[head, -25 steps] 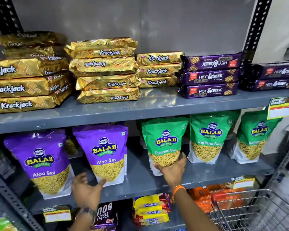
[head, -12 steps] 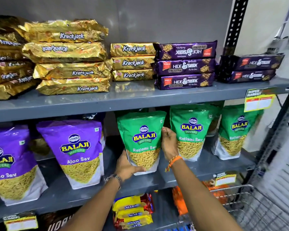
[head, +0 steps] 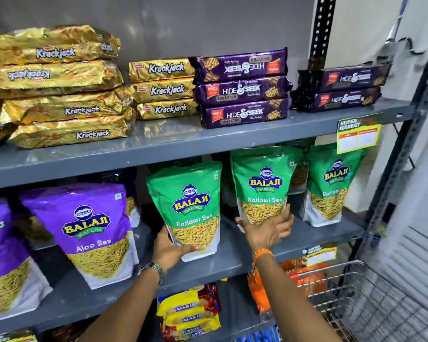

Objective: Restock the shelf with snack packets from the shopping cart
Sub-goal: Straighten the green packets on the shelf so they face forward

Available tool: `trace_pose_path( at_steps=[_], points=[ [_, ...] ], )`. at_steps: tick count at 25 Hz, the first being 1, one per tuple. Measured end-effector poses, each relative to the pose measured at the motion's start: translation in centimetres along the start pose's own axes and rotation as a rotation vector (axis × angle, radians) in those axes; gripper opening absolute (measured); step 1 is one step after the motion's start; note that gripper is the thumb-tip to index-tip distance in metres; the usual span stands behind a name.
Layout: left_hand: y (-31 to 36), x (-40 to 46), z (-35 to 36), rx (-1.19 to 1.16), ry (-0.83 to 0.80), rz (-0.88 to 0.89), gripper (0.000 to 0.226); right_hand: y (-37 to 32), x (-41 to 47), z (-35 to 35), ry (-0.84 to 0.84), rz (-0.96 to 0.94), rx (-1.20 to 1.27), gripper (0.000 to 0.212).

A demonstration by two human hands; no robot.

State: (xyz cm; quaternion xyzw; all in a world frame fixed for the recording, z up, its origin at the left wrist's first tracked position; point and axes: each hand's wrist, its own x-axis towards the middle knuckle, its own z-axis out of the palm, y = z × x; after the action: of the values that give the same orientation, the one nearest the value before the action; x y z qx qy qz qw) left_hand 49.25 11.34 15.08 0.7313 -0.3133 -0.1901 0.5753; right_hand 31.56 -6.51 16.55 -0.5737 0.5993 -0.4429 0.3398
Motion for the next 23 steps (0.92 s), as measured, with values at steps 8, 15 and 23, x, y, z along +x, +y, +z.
trace_pose_path(
  at_steps=[8,15,23],
  points=[
    [-0.4,0.3,-0.3,0.032,0.018,-0.003,0.097,1.9,2.4,-0.2,-0.139,-0.124,0.002,0.147],
    [-0.3,0.2,-0.3,0.005,0.003,-0.016,0.099,3.1,1.5,-1.4,-0.16,-0.191,0.056,0.146],
    [-0.3,0.1,-0.3,-0.055,0.0,-0.022,0.1,2.8,1.0,-1.9,-0.184,-0.162,0.07,0.145]
  ],
)
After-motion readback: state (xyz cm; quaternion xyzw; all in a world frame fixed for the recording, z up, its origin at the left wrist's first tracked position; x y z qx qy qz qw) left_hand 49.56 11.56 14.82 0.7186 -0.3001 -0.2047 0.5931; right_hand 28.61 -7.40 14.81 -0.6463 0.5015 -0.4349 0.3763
